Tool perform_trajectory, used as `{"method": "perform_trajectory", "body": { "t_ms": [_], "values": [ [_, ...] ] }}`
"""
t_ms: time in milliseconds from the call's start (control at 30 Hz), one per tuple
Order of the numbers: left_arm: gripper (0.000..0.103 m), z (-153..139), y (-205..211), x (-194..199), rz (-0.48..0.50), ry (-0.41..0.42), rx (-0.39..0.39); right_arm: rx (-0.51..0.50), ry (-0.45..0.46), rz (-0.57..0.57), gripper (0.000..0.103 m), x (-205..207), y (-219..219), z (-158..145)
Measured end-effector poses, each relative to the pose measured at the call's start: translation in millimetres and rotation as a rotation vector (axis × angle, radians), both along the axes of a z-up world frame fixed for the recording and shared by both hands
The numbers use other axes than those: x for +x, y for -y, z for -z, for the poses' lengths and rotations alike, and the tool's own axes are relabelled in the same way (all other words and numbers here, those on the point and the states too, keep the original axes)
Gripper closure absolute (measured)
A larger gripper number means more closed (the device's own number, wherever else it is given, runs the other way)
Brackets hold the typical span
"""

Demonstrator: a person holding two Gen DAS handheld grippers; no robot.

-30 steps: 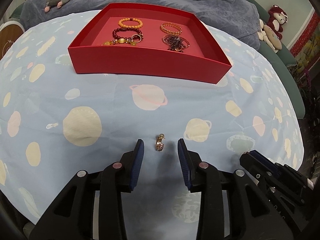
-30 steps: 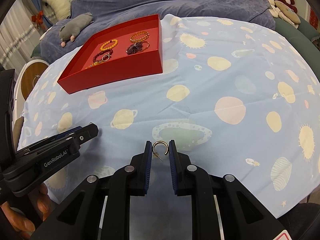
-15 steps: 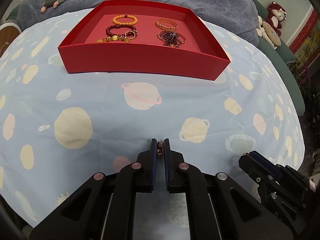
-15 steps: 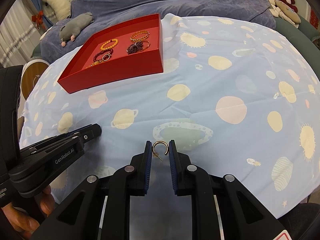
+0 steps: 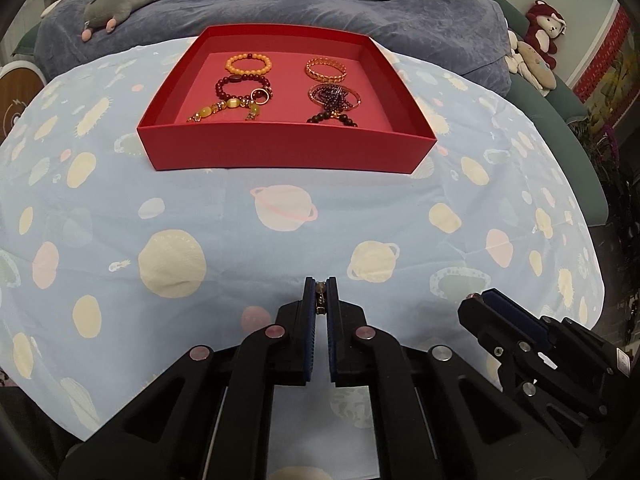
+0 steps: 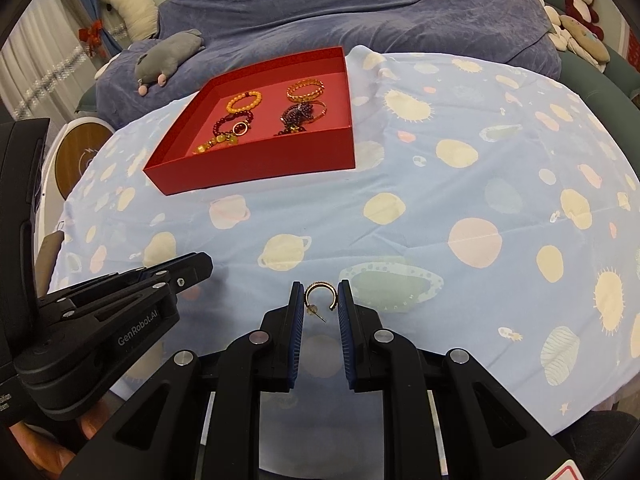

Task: Organize jewelry
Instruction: 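Carry both earrings into the red box and open both tools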

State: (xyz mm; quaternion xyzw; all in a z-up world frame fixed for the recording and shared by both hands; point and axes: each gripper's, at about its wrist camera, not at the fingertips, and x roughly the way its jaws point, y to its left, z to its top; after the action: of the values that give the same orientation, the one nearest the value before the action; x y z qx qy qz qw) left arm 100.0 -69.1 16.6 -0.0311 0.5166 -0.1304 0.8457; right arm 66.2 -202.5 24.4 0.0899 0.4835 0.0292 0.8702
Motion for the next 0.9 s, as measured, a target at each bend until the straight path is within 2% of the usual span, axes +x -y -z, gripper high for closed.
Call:
{"method": "perform_trajectory", "body": {
  "t_ms": [533, 733, 900],
  "values": [
    [0.098, -53.2, -23.9, 14.0, -0.023, 0.078, 0.018, 0.002, 0.071, -0.059, 0.087, 26.6, -29.2, -44.9],
    [0.098, -68.0, -32.6, 45.2, -0.022, 0.112, 0.019, 0.013, 0.103, -0.065, 0.087, 64.6, -29.3, -60.5],
    [0.098, -77.6, -35.2, 90.0, -0.017, 0.129, 0.02, 0.026, 0.118, -0.065, 0.087, 110.6, -27.6, -68.3]
  ]
}}
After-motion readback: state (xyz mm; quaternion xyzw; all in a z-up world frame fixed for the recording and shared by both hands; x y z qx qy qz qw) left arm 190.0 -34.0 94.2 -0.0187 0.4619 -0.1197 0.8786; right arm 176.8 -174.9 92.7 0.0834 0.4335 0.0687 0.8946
